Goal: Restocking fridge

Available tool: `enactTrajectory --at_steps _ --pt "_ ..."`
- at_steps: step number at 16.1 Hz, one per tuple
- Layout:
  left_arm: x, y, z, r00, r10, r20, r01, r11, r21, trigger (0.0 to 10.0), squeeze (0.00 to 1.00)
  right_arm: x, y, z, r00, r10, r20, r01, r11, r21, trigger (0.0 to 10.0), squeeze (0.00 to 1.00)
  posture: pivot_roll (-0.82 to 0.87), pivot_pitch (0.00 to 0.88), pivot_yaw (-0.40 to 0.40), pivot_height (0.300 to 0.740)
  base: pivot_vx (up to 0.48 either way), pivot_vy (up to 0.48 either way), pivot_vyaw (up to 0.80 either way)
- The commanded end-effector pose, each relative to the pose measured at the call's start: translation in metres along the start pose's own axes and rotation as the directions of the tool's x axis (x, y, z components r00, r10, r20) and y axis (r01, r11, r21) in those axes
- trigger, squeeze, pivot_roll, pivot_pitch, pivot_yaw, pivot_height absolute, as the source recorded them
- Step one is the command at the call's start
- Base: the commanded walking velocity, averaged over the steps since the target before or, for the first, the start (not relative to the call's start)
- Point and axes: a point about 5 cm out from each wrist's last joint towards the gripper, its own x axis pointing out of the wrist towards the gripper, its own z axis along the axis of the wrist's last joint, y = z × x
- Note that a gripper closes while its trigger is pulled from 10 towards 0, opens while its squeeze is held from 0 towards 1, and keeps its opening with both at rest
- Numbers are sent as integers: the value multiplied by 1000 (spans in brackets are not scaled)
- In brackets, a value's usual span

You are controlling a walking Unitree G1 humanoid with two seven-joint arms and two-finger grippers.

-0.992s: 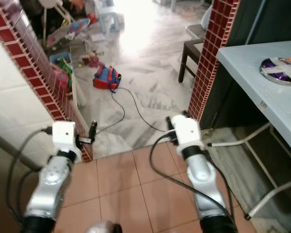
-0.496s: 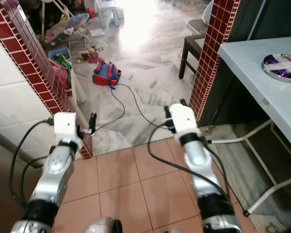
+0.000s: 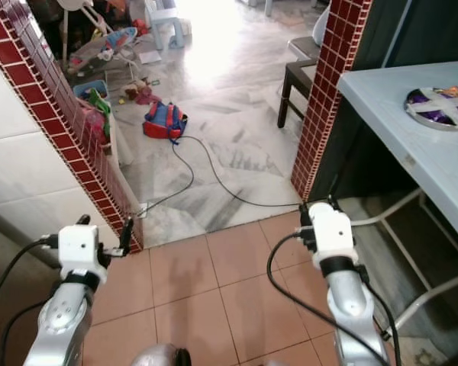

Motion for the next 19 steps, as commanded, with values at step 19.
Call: enactTrajectory --at_steps 19 --pt "7 -1 32 999 -38 23 38 999 -15 10000 0 28 22 45 990 98 101 -102 994 34 10000 0 41 0 13 740 0 0 199"
